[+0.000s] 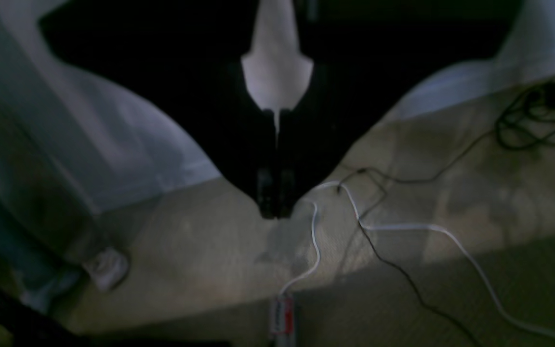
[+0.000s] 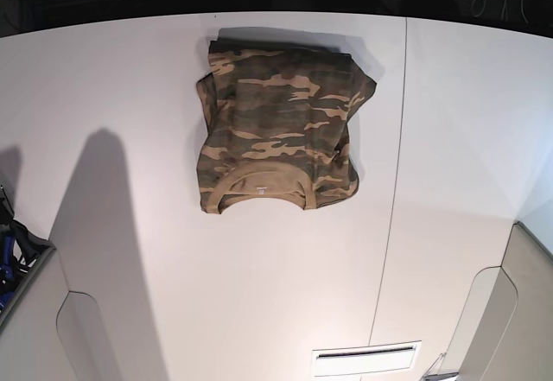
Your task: Fold the T-shirt properly
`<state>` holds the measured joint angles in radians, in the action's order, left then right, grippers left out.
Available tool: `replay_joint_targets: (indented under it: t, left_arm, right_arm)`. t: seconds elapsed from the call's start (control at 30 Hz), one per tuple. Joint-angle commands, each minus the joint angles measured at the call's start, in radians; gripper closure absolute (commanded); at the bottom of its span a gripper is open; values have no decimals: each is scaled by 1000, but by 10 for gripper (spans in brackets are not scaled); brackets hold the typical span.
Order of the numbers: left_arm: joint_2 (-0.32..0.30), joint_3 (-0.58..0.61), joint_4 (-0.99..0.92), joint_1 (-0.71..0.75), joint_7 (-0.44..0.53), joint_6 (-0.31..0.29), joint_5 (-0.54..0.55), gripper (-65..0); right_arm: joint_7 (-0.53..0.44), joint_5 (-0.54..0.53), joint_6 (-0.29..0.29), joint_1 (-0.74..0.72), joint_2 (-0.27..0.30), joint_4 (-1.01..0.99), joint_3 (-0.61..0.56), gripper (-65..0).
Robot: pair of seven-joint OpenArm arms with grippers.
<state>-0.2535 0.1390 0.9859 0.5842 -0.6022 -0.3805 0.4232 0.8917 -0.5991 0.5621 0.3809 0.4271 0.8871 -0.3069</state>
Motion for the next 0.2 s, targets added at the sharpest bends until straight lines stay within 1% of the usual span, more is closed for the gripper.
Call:
replay_joint_targets:
  t: [0.0,0.13,0.17]
  left_arm:
    - [8,5,-36,-16,5,-5,2,0]
    - [47,8,-174,-102,2,-6,1,0]
    - [53,8,-195,-116,1,-18,0,0]
  right_arm:
    - [-1,-5,7,-13,3,-22,2,0]
    - [-33,4,-9,-90,-17,-89,2,0]
    - [-34,9,-9,-105,-23,-96,2,0]
